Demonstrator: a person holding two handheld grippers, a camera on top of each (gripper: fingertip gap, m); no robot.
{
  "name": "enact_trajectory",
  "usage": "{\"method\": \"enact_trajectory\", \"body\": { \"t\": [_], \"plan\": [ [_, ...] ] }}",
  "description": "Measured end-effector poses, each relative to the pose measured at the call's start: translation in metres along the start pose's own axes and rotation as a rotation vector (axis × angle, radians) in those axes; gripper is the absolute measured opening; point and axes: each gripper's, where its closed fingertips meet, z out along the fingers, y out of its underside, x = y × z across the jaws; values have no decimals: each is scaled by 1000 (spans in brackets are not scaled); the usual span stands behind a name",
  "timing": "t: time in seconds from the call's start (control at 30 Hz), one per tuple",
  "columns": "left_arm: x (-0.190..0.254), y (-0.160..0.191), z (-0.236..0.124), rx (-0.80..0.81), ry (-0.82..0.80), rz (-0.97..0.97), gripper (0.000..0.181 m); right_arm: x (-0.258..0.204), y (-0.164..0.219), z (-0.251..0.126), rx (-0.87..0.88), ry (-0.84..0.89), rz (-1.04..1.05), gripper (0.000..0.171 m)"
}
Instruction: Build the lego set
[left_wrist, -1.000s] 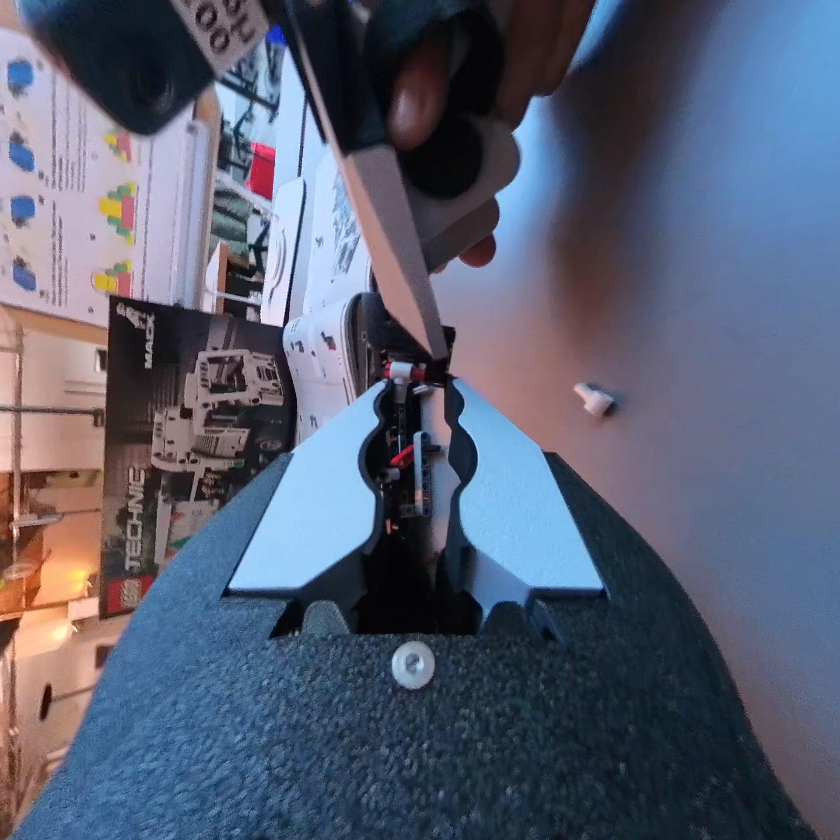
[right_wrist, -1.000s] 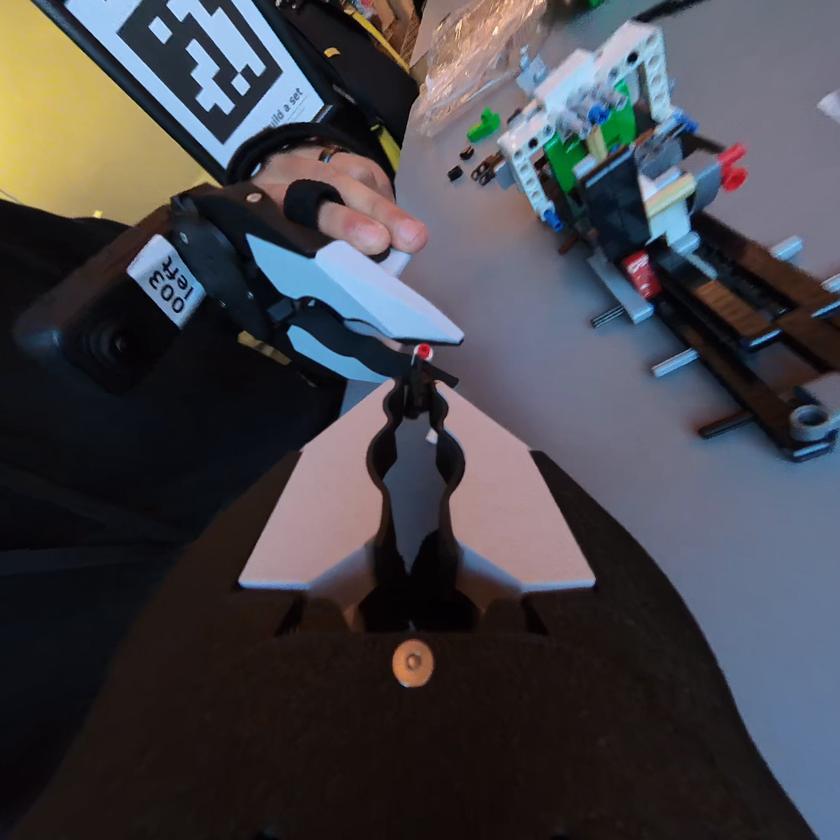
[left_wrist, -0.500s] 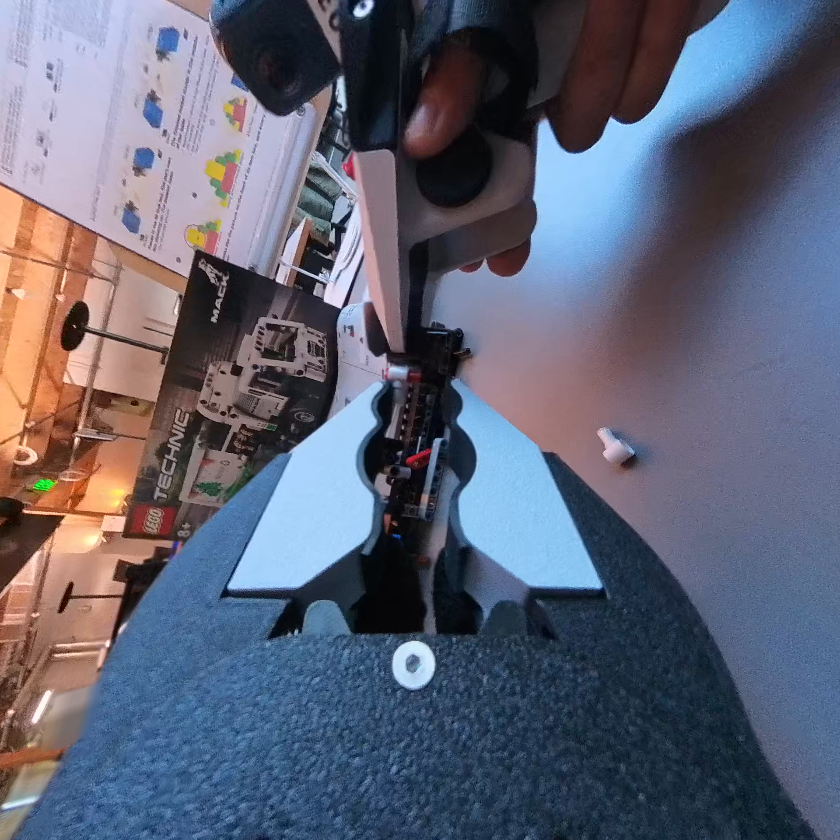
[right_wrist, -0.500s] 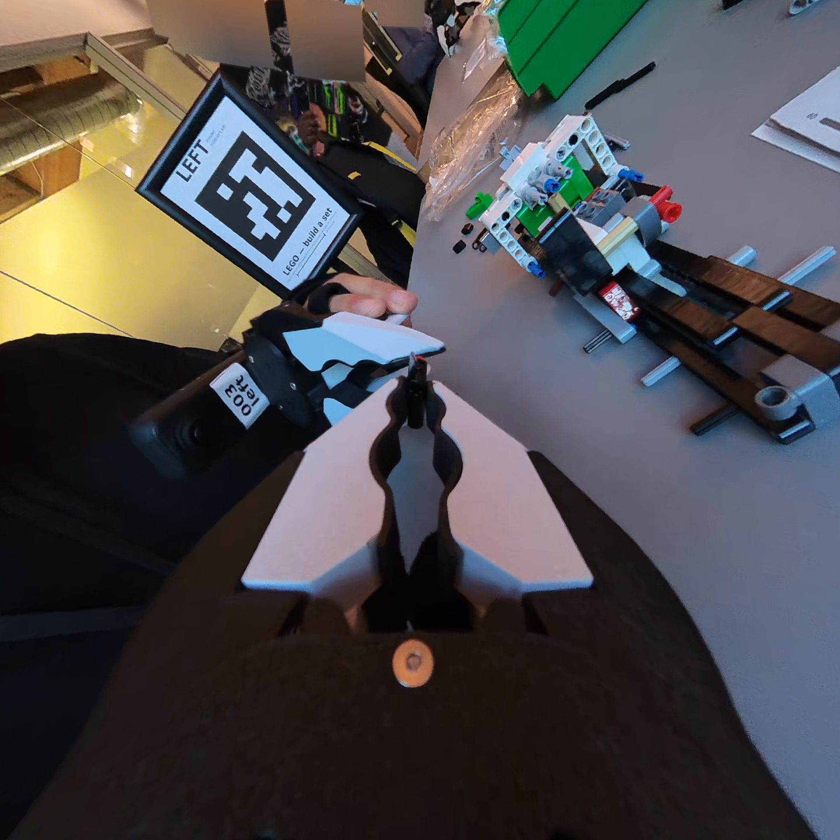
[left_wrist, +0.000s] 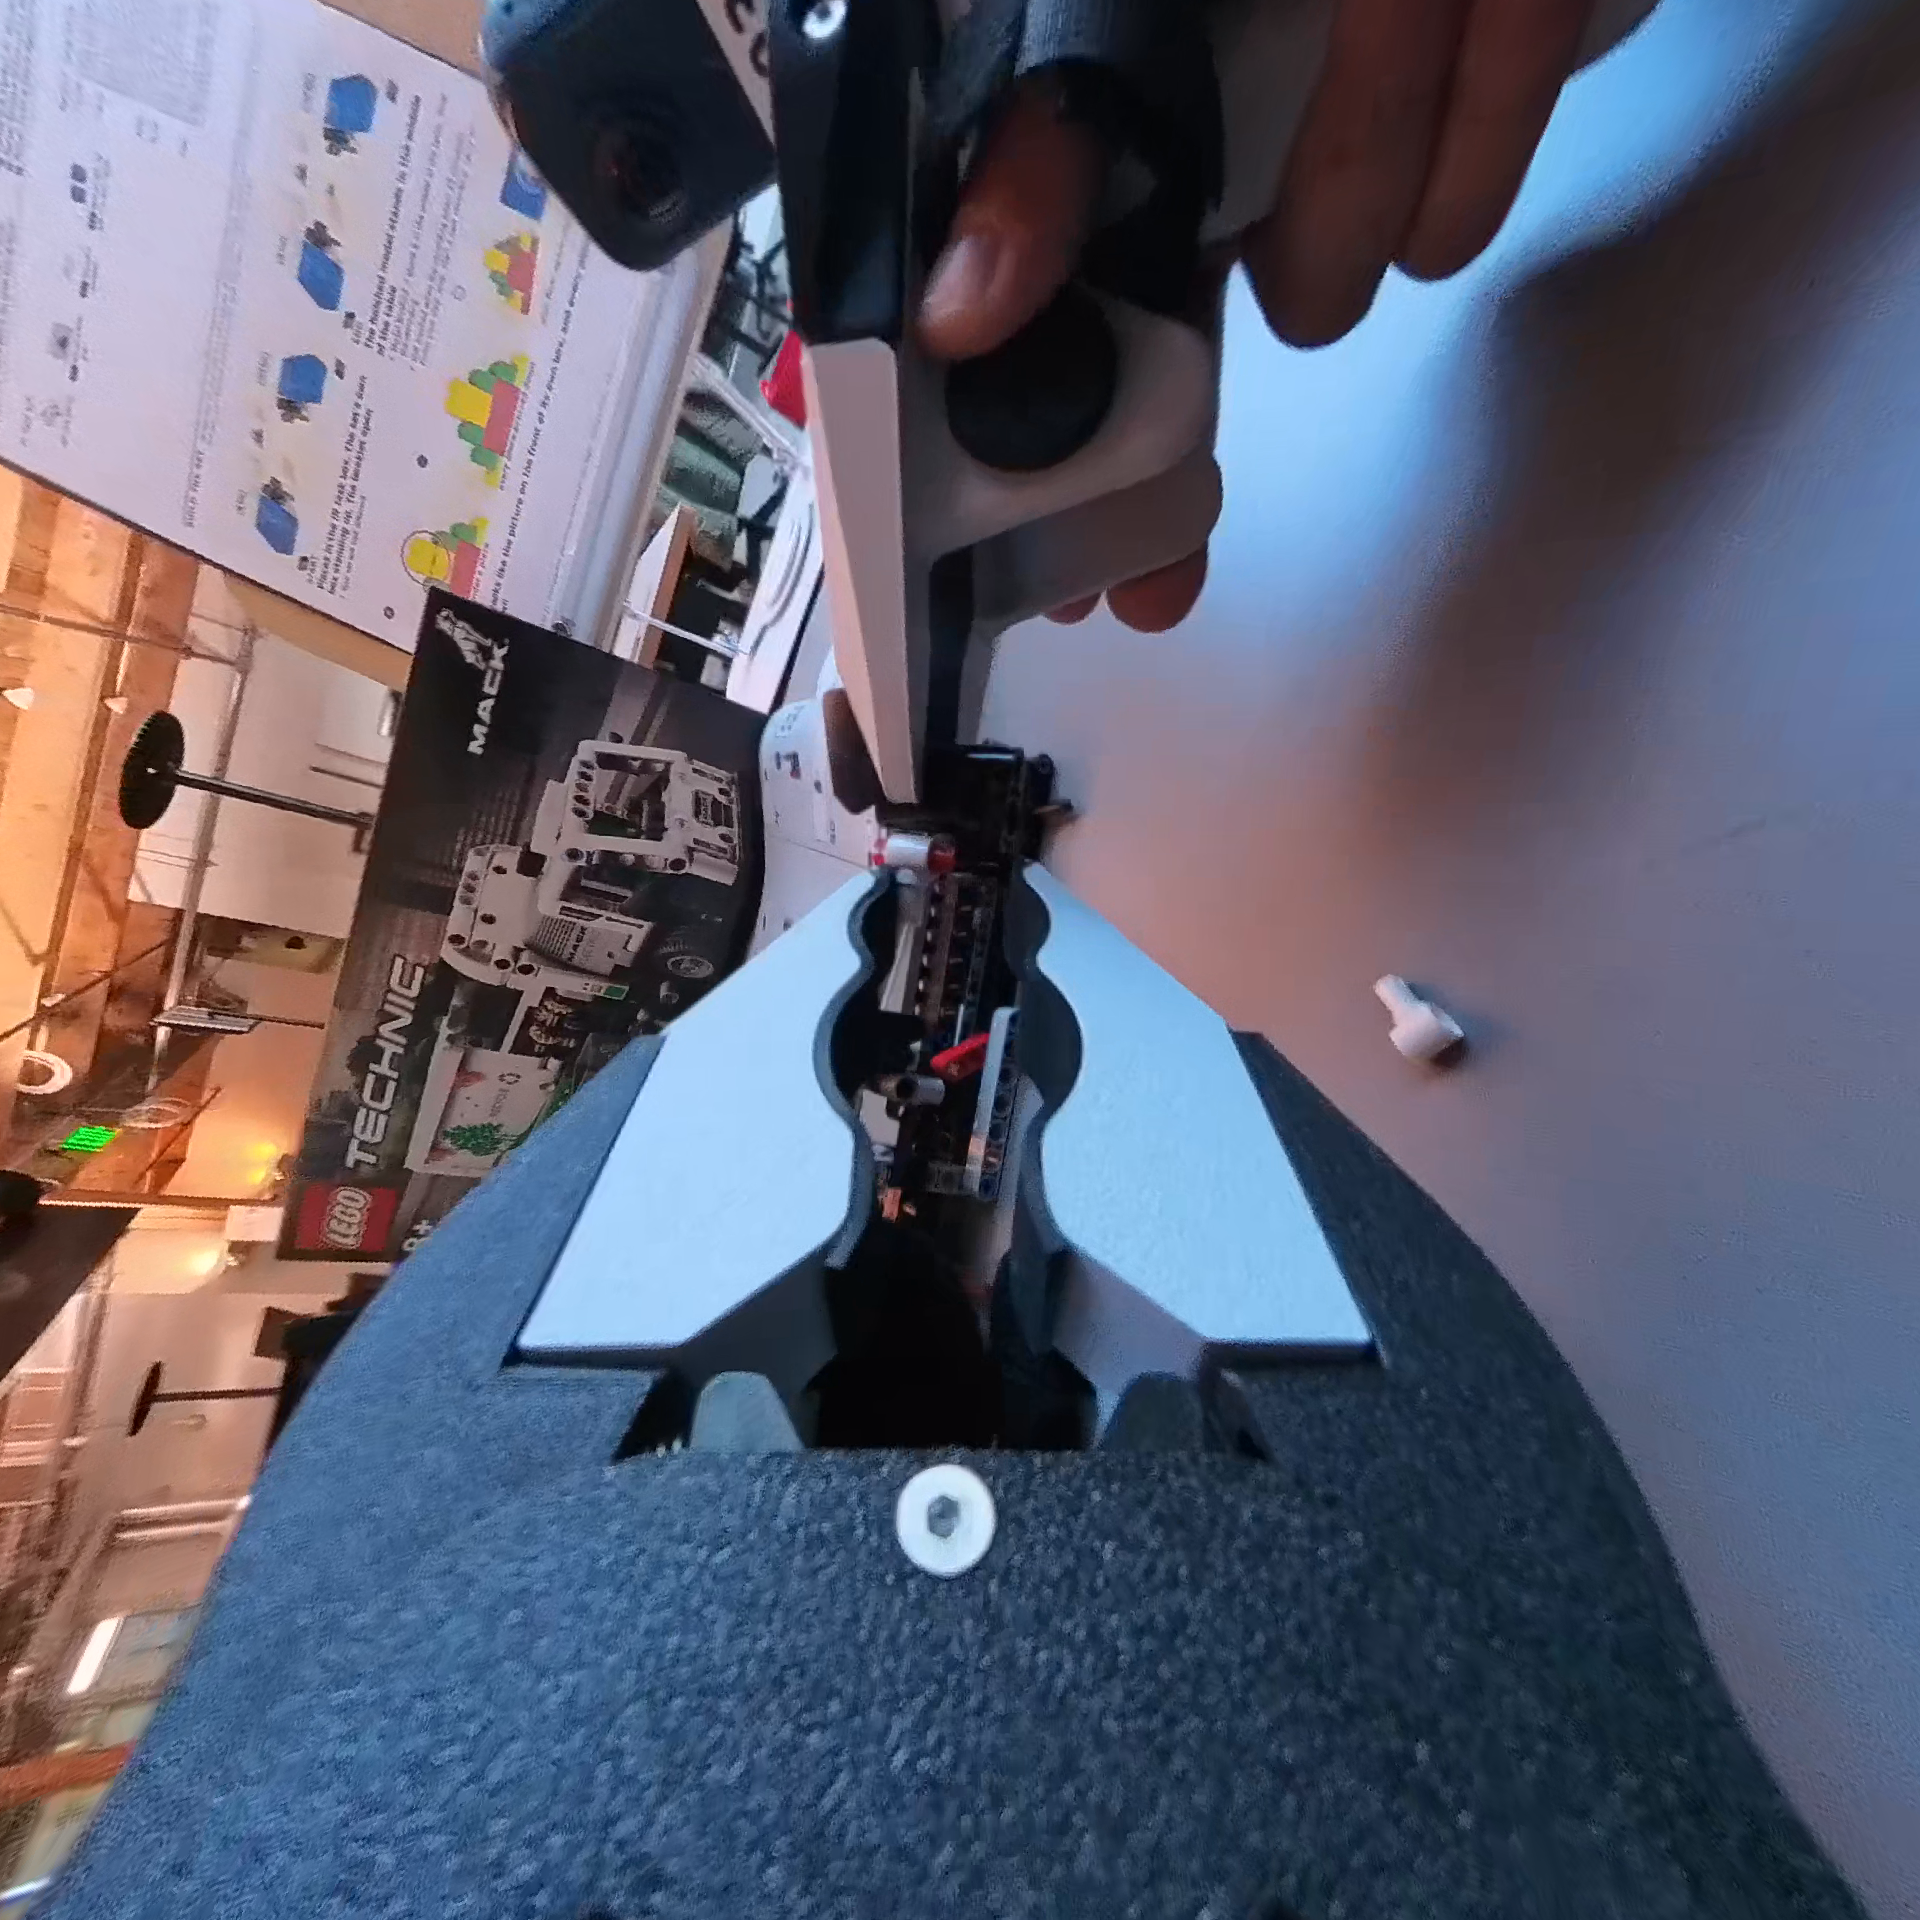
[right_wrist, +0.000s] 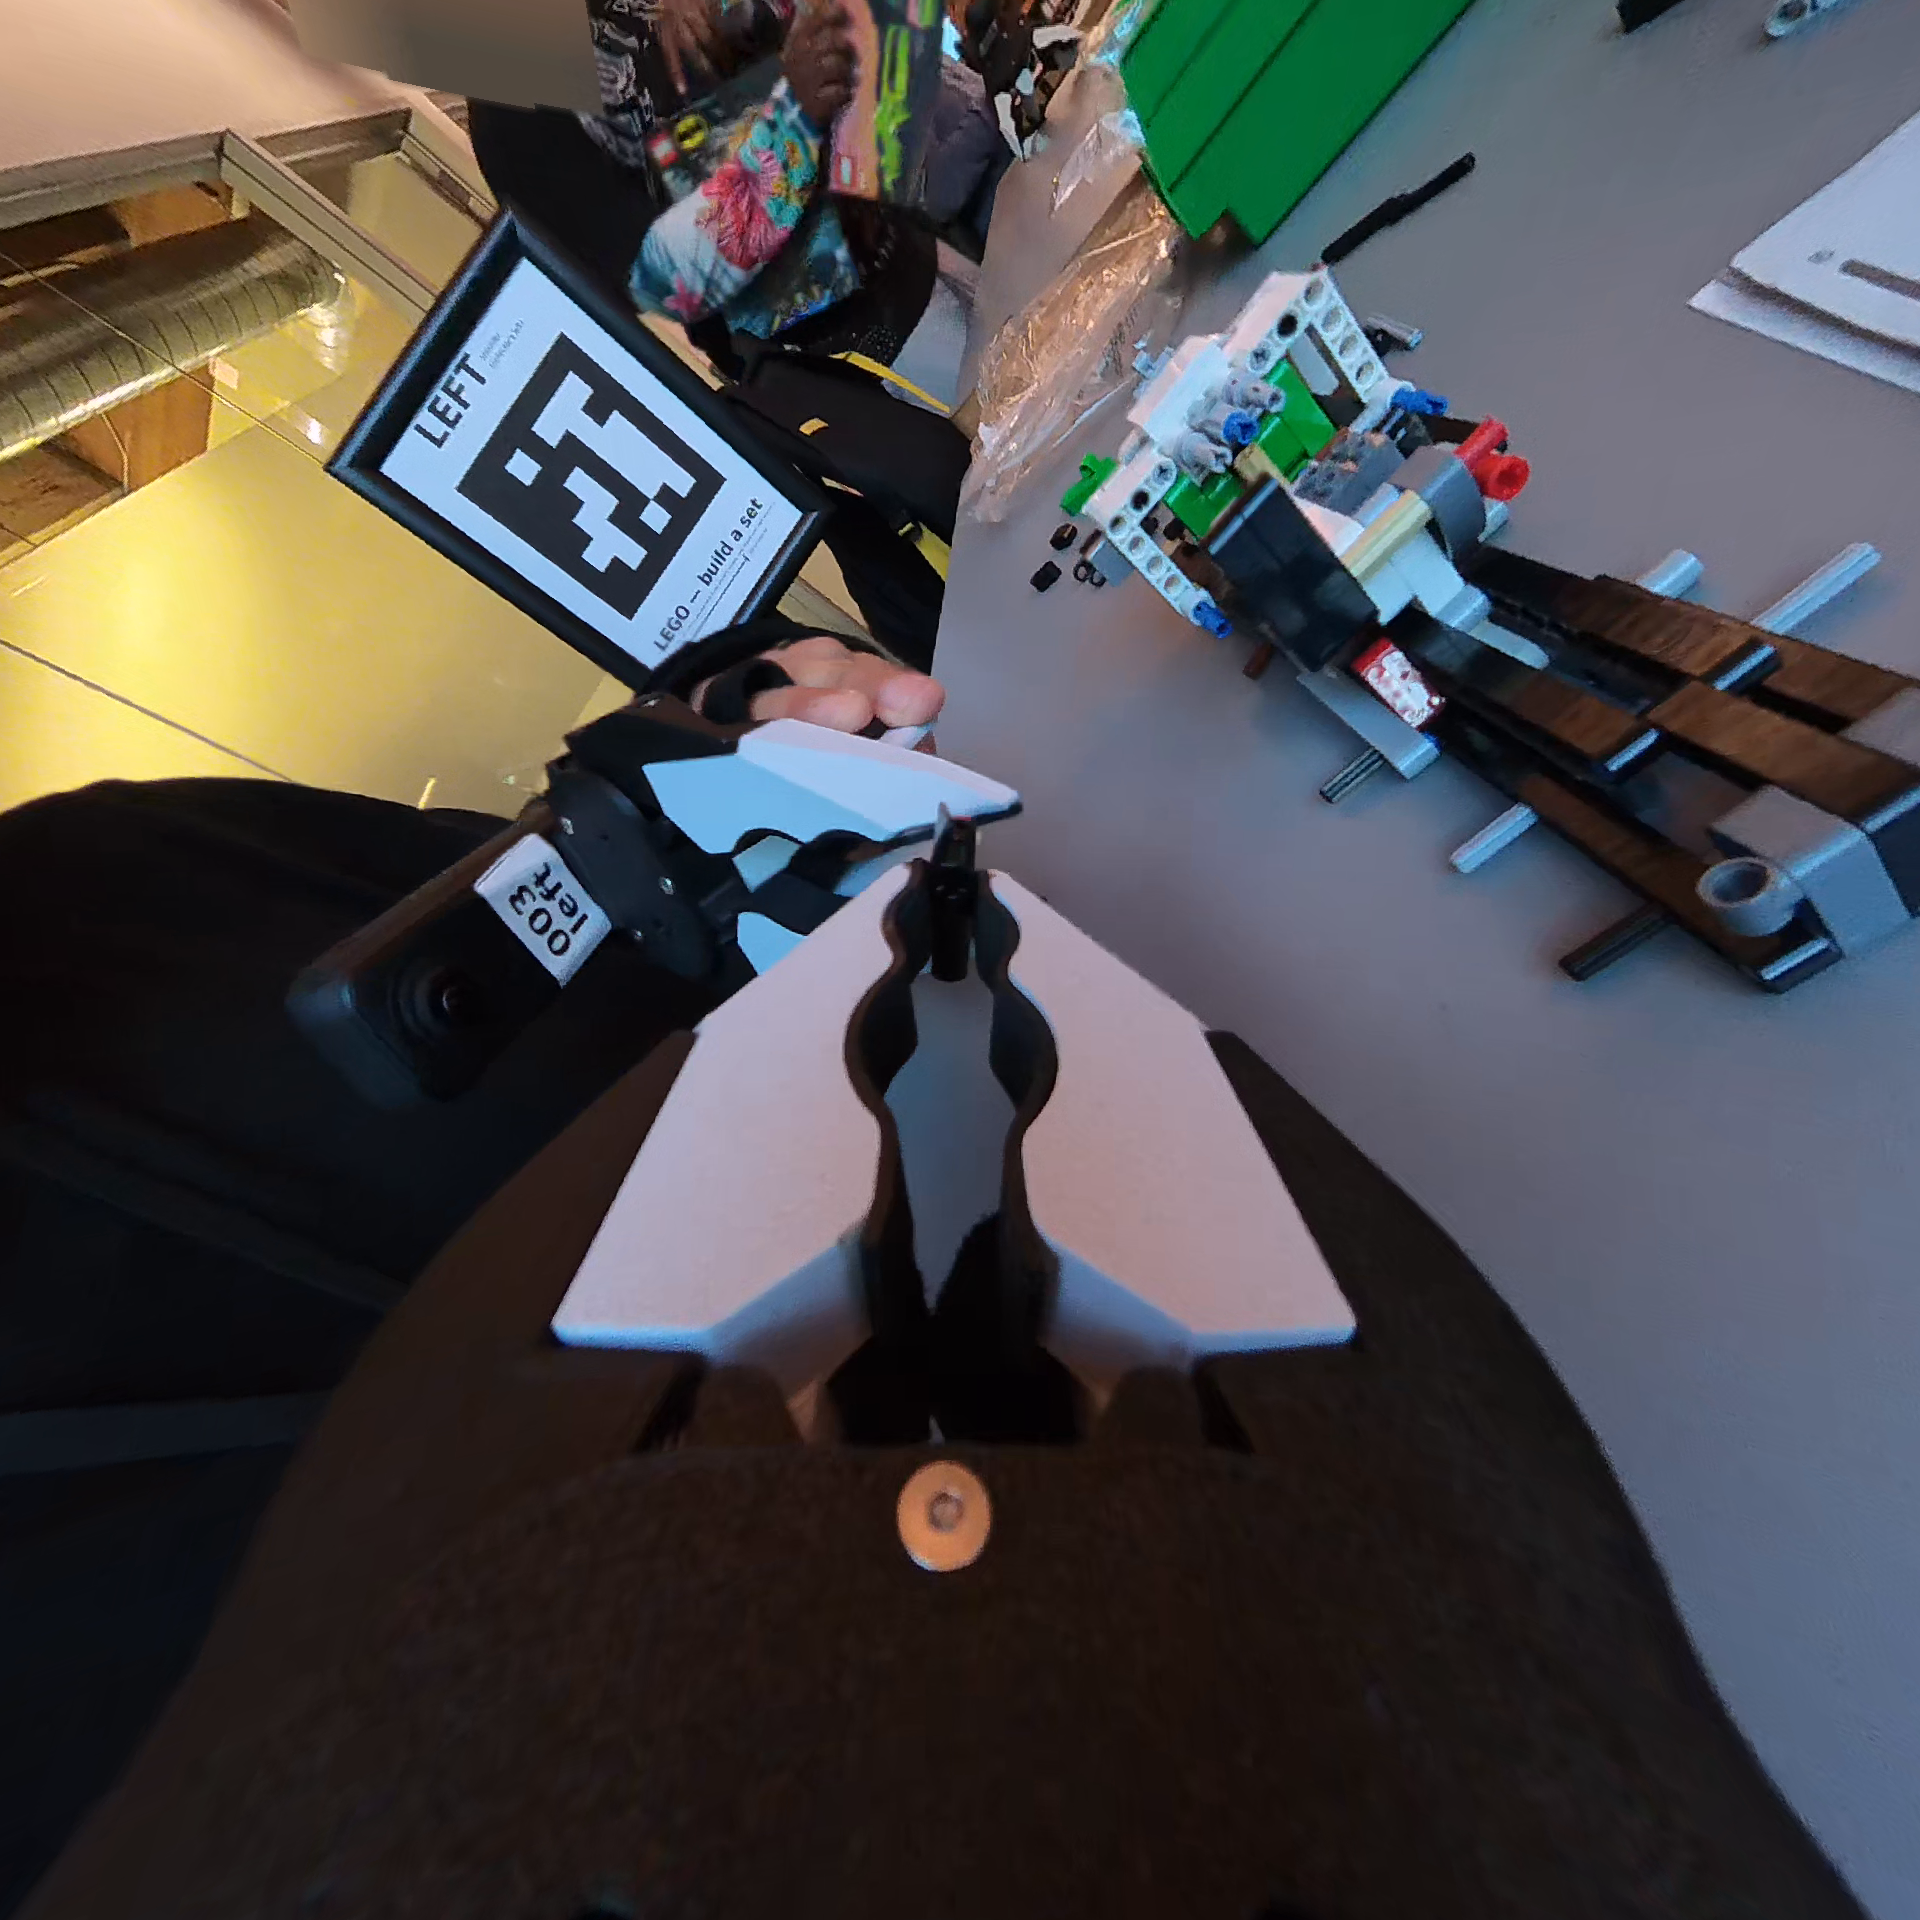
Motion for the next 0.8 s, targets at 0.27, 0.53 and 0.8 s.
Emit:
{"method": "enact_trajectory", "body": {
  "t": [0.27, 0.53, 0.8],
  "plan": [
    [-16, -10, -15, 170, 127, -434, 30, -37, -29, -9, 177, -137, -209, 6],
    [-31, -33, -38, 519, 444, -1026, 22, -46, -30, 3, 280, -41, -521, 6],
    [-27, -32, -40, 583, 480, -1050, 7, -54, -30, 13, 326, -104, -511, 6]
  ]
}}
